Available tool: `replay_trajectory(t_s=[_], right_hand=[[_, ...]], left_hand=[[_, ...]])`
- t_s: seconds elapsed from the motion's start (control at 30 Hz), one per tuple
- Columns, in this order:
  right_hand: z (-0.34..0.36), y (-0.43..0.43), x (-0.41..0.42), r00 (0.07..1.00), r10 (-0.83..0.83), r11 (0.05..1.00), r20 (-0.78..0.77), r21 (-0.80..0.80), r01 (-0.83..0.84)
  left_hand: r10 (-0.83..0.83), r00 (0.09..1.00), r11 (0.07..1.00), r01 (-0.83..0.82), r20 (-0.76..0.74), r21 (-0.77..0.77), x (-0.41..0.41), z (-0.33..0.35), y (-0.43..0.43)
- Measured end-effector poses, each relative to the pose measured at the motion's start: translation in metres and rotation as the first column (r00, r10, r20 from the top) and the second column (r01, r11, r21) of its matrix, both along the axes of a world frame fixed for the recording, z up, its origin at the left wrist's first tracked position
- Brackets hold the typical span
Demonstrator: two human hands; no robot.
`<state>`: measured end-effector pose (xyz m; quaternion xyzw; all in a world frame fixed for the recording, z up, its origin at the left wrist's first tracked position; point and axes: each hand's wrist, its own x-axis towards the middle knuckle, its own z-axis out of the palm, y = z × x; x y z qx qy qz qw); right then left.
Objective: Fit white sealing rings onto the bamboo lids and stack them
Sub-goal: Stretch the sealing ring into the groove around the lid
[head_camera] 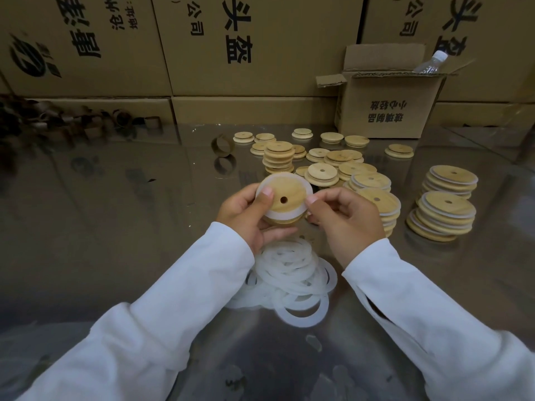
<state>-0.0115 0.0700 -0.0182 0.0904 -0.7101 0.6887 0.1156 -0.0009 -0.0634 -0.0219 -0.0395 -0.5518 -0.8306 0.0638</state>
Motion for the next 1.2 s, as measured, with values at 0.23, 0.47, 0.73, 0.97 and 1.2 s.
replay_trajectory(t_s=[0.23, 0.47, 0.73, 0.97, 1.2], right_hand=[[-0.002, 0.004, -0.003, 0.998, -0.048, 0.998, 0.037, 0.043, 0.047], [-0.002, 0.006, 0.000, 0.997, -0.015, 0.968, -0.074, 0.250, 0.033], [0.001, 0.007, -0.001, 0.998, 0.006, 0.963, -0.058, 0.268, 0.010], [-0.001, 0.008, -0.002, 0.999, 0.014, 0.985, -0.041, 0.171, -0.007], [-0.009, 0.004, 0.000, 0.997, -0.040, 0.985, -0.065, 0.162, 0.050]], left_hand=[[-0.051, 0.998, 0.990, 0.053, 0.020, -0.130, 0.000, -0.002, -0.004], [0.083, 0.992, 0.931, -0.111, -0.094, -0.347, -0.002, -0.007, -0.007], [0.062, 0.996, 0.956, -0.079, -0.070, -0.282, -0.003, -0.005, -0.008], [0.068, 0.998, 0.968, -0.068, -0.009, -0.240, -0.005, -0.005, -0.008], [0.177, 0.984, 0.951, -0.166, 0.019, -0.260, -0.005, -0.005, -0.005]])
